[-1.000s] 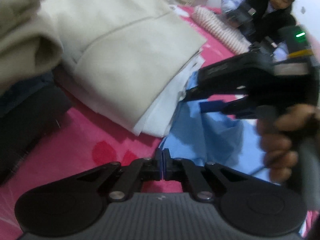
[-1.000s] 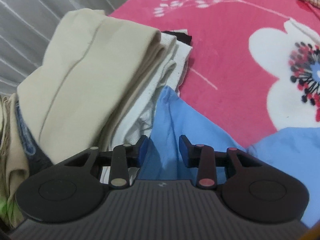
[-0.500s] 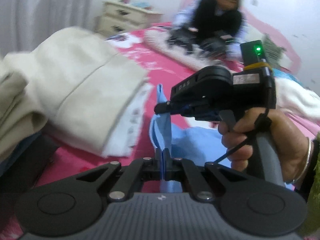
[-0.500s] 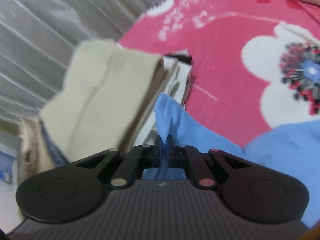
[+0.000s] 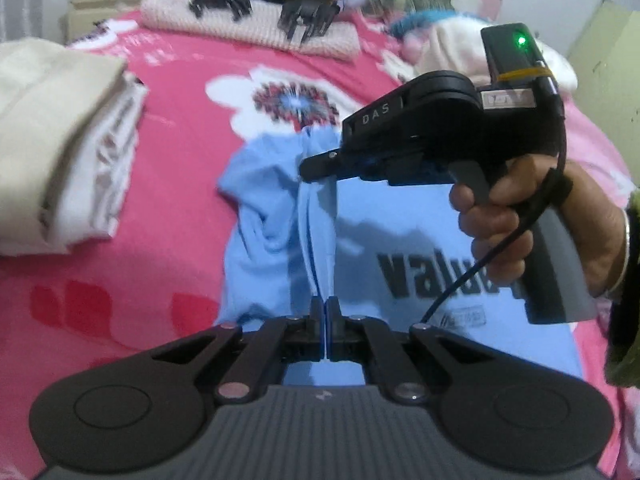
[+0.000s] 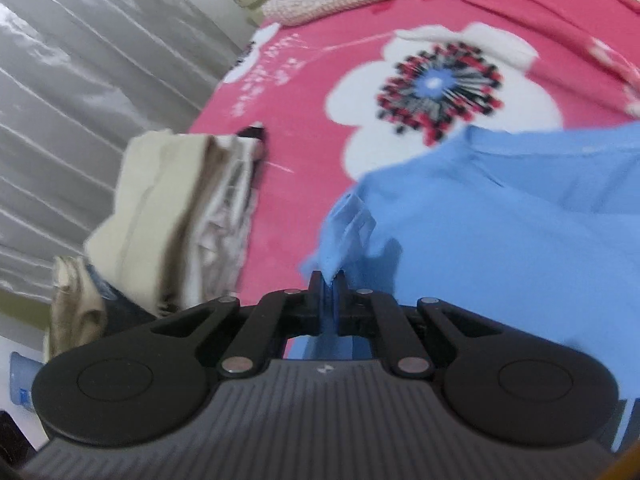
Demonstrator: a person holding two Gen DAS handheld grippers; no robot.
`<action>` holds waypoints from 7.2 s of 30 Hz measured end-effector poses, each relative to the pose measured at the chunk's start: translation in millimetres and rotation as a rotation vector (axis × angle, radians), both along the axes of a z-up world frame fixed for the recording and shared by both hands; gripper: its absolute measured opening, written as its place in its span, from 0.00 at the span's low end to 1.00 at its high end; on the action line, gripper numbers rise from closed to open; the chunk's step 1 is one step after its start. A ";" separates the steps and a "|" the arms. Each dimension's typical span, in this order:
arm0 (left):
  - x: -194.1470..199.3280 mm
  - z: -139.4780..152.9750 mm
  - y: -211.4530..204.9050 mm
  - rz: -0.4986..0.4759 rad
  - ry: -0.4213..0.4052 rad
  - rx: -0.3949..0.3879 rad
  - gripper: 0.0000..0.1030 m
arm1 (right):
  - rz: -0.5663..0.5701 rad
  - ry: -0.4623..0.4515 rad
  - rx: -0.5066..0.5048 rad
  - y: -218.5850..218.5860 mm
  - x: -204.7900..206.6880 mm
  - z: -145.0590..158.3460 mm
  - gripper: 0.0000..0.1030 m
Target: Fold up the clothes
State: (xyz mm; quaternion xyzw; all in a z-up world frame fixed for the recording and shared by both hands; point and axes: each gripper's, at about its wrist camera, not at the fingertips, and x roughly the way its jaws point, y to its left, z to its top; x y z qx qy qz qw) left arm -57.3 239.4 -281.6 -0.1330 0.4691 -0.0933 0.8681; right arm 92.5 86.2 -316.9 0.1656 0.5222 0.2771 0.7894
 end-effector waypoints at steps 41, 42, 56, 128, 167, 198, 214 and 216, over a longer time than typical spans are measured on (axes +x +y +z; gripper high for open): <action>-8.4 -47.8 37.4 0.199 0.025 0.181 0.01 | 0.227 -0.169 -0.101 61.0 54.0 -14.7 0.03; -10.1 -48.9 40.7 0.223 0.036 0.177 0.01 | 0.220 -0.157 -0.055 62.2 55.7 -17.6 0.03; -17.6 -48.6 59.4 0.305 0.093 0.190 0.02 | -0.098 -0.050 0.157 8.6 90.3 -19.3 0.11; -2.3 -46.1 36.9 0.360 0.133 0.196 0.48 | 0.512 -0.151 -0.369 -9.4 -113.8 20.2 0.33; -206.0 -45.9 -1.9 0.510 0.331 0.028 0.34 | 0.257 -0.084 -0.230 -12.6 -111.1 26.5 0.83; -175.1 8.8 -91.8 -0.203 0.126 -0.044 0.03 | 0.024 -0.121 -0.355 79.2 -14.7 3.6 0.05; -137.3 32.6 -263.3 -0.373 -0.002 -0.038 0.04 | -0.107 -0.235 -0.296 -140.0 18.4 52.2 0.05; -133.2 29.1 -287.0 -0.390 -0.005 -0.037 0.04 | -0.128 -0.236 -0.296 -172.3 24.4 51.2 0.05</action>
